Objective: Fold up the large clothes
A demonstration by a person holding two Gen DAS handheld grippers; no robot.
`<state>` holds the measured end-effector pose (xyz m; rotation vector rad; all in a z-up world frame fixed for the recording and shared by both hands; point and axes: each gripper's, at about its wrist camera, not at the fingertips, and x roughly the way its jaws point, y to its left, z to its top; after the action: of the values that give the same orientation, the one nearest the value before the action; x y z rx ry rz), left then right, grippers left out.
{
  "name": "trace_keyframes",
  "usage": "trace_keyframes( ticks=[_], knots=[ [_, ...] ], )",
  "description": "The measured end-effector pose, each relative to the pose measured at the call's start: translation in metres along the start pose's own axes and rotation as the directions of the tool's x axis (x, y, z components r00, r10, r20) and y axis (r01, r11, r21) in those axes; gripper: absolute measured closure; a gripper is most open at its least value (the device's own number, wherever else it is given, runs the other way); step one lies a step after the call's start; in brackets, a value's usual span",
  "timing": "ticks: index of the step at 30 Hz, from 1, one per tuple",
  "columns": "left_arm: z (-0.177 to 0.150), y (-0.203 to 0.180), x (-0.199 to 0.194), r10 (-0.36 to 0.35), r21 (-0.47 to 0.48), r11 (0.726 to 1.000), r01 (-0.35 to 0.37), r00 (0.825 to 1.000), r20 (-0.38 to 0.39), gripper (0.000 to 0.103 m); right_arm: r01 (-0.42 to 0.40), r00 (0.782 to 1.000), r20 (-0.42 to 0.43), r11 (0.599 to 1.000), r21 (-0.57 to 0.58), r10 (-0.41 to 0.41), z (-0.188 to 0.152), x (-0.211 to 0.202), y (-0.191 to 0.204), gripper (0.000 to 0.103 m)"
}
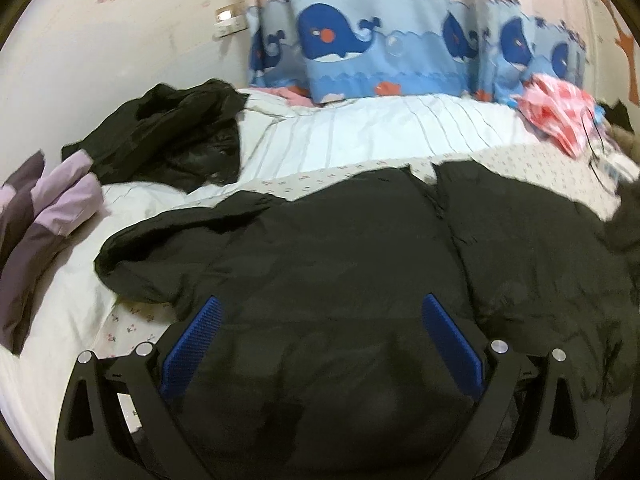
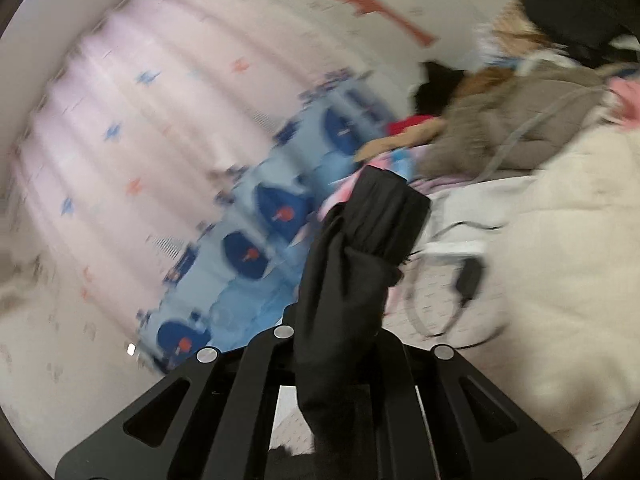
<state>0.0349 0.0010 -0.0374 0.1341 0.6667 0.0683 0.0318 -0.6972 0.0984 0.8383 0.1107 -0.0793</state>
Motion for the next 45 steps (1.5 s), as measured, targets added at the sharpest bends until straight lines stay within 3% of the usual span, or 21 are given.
trace_keyframes(
  ticks=[3, 7, 13, 17, 24, 29, 32, 38, 42, 45],
  knots=[
    [0.004, 0.026, -0.001, -0.009, -0.088, 0.996, 0.008, 1.000, -0.013, 0.007, -0.095, 0.994, -0.060, 0.993, -0.068, 0.091, -0.028, 0.027, 0.064, 0.099],
    [0.006, 0.064, -0.002, 0.005, -0.197, 0.980, -0.009, 1.000, -0.024, 0.007, -0.235, 0.961, -0.182, 0.963, -0.135, 0.209, -0.085, 0.068, 0.154, 0.099],
    [0.001, 0.115, -0.010, 0.078, -0.261, 0.962, -0.079, 0.997, -0.016, 0.007, -0.379, 0.880, -0.378, 0.904, -0.196, 0.287, -0.214, 0.117, 0.267, 0.099],
    [-0.002, 0.141, -0.015, 0.093, -0.301, 0.949, -0.094, 0.996, -0.018, 0.007, -0.426, 0.819, -0.500, 0.882, -0.201, 0.281, -0.311, 0.141, 0.306, 0.099],
    [-0.002, 0.161, -0.021, 0.116, -0.308, 0.944, -0.115, 0.993, -0.012, 0.007, -0.446, 0.722, -0.667, 0.860, -0.247, 0.183, -0.463, 0.162, 0.317, 0.099],
    [-0.002, 0.165, -0.031, 0.147, -0.287, 0.948, -0.137, 0.989, 0.013, 0.007, -0.437, 0.674, -0.734, 0.848, -0.300, 0.087, -0.539, 0.171, 0.300, 0.099],
    [-0.002, 0.162, -0.034, 0.144, -0.272, 0.953, -0.132, 0.989, 0.023, 0.007, -0.429, 0.652, -0.757, 0.845, -0.320, 0.044, -0.568, 0.175, 0.288, 0.099],
    [0.001, 0.157, -0.036, 0.134, -0.252, 0.960, -0.122, 0.990, 0.033, 0.007, -0.424, 0.589, -0.808, 0.846, -0.324, -0.014, -0.605, 0.178, 0.273, 0.096],
    [0.001, 0.155, -0.036, 0.132, -0.247, 0.962, -0.120, 0.991, 0.033, 0.007, -0.412, 0.577, -0.815, 0.843, -0.346, -0.052, -0.614, 0.180, 0.271, 0.092],
    [0.001, 0.155, -0.035, 0.131, -0.247, 0.962, -0.119, 0.991, 0.032, 0.007, -0.412, 0.555, -0.829, 0.840, -0.352, -0.075, -0.620, 0.180, 0.271, 0.084]
  ],
)
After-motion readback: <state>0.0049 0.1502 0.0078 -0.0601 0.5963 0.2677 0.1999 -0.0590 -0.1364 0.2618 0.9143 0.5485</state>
